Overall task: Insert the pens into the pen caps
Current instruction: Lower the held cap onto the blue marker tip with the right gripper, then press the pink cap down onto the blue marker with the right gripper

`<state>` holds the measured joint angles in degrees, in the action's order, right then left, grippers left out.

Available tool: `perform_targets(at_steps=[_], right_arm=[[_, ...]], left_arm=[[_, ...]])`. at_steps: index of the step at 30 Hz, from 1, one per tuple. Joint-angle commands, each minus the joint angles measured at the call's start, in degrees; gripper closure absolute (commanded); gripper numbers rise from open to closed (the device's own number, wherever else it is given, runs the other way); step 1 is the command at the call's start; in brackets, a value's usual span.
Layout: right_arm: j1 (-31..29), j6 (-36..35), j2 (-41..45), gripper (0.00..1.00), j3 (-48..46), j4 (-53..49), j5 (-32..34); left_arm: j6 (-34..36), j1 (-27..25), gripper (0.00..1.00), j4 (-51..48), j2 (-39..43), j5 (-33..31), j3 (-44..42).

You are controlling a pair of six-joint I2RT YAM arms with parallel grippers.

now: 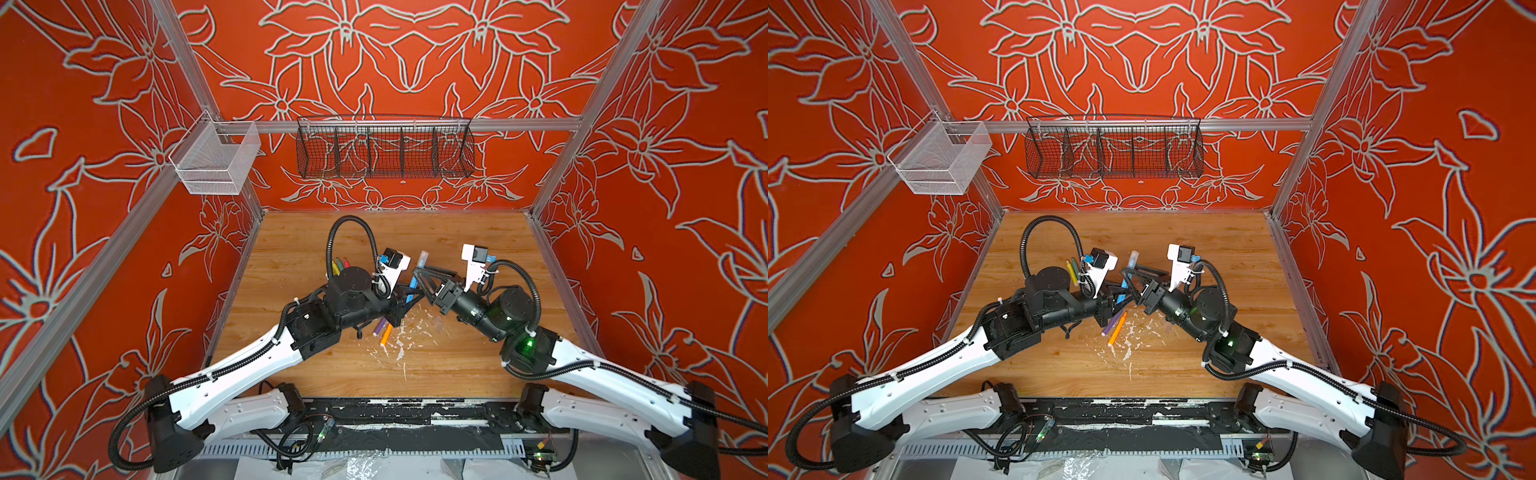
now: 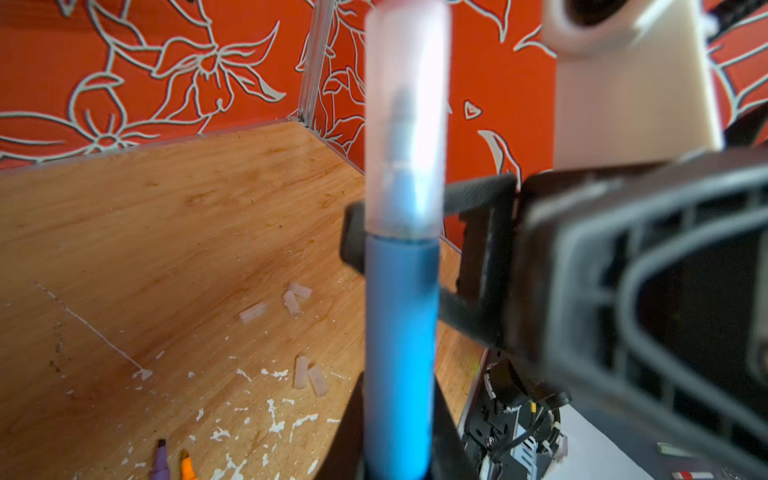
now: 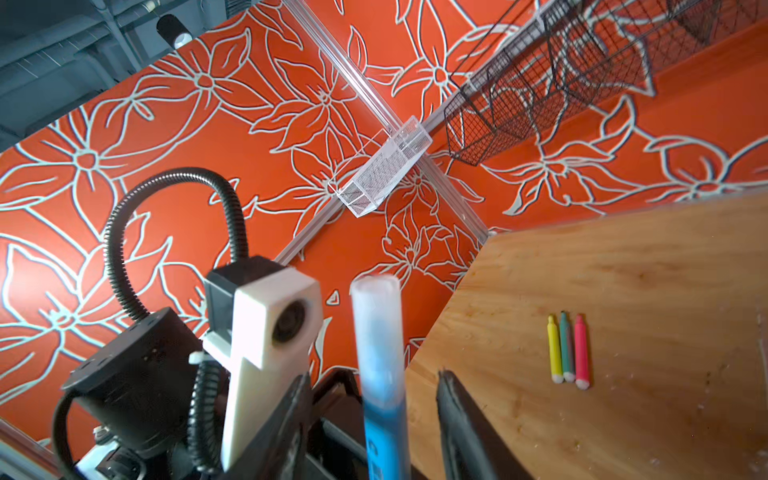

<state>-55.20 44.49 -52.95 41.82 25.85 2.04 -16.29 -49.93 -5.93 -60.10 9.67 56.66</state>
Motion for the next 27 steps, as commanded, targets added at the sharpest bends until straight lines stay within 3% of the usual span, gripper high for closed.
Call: perform_targets(at_steps=[1, 13, 27], right_arm=[[-0.17, -0.64, 2.34, 0.41, -0.29, -1.13, 1.26], [-0.17, -5.41, 8.61, 0.32, 2.26, -7.78, 3.34], [-0.17, -8.62, 2.36, 0.48, 10.71, -10.64, 3.16]], left_arm=[[1.27, -0.08, 1.0, 2.74, 1.38, -0.28, -0.68], [7.57, -0.07, 1.0, 1.54, 1.21, 4.67, -0.16], [10.31, -0.08, 1.0, 0.42, 1.12, 7.59, 0.2]])
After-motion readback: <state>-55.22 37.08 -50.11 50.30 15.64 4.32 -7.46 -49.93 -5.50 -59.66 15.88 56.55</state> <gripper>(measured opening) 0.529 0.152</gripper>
